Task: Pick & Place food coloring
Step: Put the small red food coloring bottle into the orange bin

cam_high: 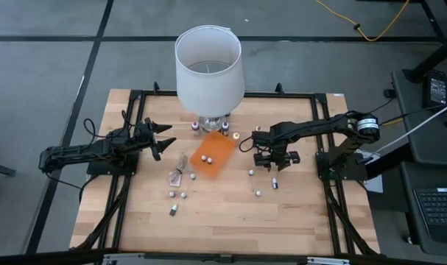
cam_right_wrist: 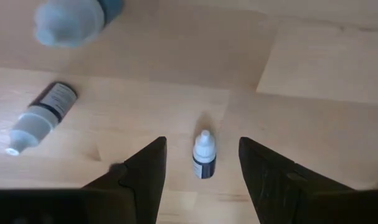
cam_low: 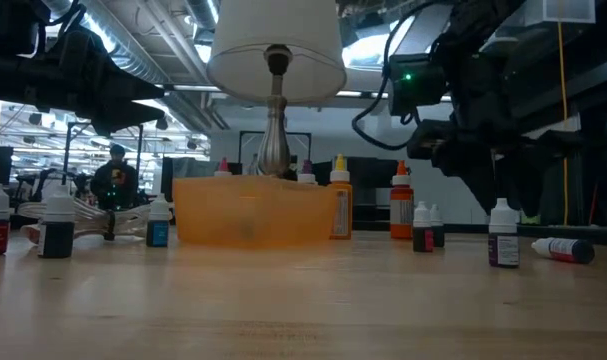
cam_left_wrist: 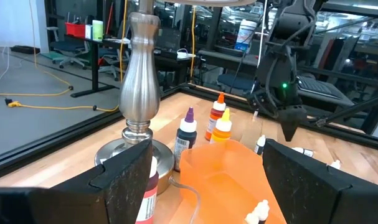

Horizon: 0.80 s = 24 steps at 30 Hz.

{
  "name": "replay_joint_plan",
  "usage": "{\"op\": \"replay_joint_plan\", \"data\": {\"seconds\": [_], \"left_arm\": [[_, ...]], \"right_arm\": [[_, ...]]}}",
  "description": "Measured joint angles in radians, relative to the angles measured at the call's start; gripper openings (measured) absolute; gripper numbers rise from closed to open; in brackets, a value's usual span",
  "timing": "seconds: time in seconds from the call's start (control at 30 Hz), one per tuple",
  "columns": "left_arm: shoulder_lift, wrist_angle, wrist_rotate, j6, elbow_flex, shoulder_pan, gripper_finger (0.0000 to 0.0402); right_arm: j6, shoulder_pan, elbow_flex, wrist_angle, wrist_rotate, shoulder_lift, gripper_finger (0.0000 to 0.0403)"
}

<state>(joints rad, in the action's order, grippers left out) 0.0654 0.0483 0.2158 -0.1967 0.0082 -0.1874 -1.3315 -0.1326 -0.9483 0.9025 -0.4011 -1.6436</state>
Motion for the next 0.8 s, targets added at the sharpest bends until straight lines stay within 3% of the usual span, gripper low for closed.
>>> {"op": "replay_joint_plan", "data": {"seconds": [0.8], "left_arm": [[0.000, 0.000, 0.000, 0.000, 0.000, 0.000, 0.0294]], "right_arm": [[0.046, 0.009, 0.036, -0.056, -0.158, -0.097, 0.0202]]}}
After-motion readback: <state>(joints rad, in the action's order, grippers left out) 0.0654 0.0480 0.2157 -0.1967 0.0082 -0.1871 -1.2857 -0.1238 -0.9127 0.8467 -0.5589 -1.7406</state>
